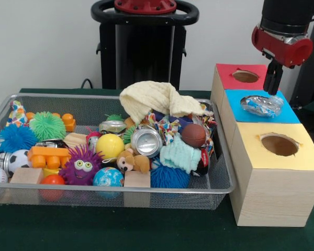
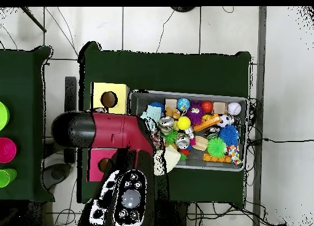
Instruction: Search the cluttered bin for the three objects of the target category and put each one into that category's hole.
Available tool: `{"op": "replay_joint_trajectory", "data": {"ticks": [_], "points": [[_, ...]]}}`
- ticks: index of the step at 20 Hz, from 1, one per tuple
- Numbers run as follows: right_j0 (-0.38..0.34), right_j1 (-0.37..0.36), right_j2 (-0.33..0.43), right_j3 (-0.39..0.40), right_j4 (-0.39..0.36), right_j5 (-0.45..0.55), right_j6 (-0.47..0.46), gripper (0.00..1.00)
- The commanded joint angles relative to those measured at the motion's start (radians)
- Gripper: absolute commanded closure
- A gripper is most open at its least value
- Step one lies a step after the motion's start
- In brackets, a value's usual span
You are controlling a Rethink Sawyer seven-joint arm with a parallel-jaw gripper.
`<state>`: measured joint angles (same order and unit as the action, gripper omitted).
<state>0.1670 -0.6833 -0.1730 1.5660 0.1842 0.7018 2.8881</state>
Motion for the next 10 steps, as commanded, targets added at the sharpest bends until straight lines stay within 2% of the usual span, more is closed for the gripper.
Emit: {"op": "replay_joint_trajectory", "data": {"ticks": [1, 10], "points": [[-0.017, -0.049, 0.005, -0.051, -0.071, 0.186, -0.03, 1.0], [-0.063, -0.164, 0.019, -0.12, -0.088, 0.386, -0.103, 1.0]]}}
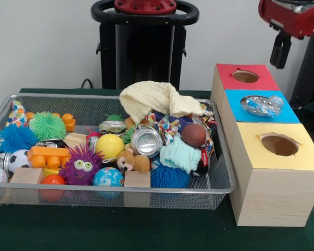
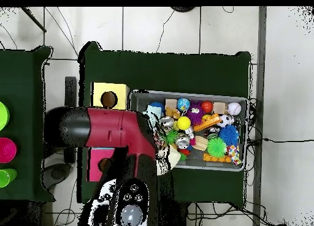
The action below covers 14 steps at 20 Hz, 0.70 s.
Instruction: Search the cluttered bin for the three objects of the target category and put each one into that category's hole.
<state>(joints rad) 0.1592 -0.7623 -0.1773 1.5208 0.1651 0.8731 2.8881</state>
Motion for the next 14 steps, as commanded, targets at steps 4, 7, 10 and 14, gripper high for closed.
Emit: {"op": "replay_joint_trajectory", "data": {"ticks": [4, 7, 10, 14], "points": [[-0.076, -0.109, 0.044, -0.098, -0.078, 0.267, -0.113, 1.0], [-0.079, -0.122, 0.053, -0.099, -0.083, 0.276, -0.11, 1.0], [-0.084, -0.12, 0.06, -0.09, -0.087, 0.258, -0.112, 1.0], [-0.09, -0.1, 0.067, -0.063, -0.092, 0.199, -0.11, 1.0]]}}
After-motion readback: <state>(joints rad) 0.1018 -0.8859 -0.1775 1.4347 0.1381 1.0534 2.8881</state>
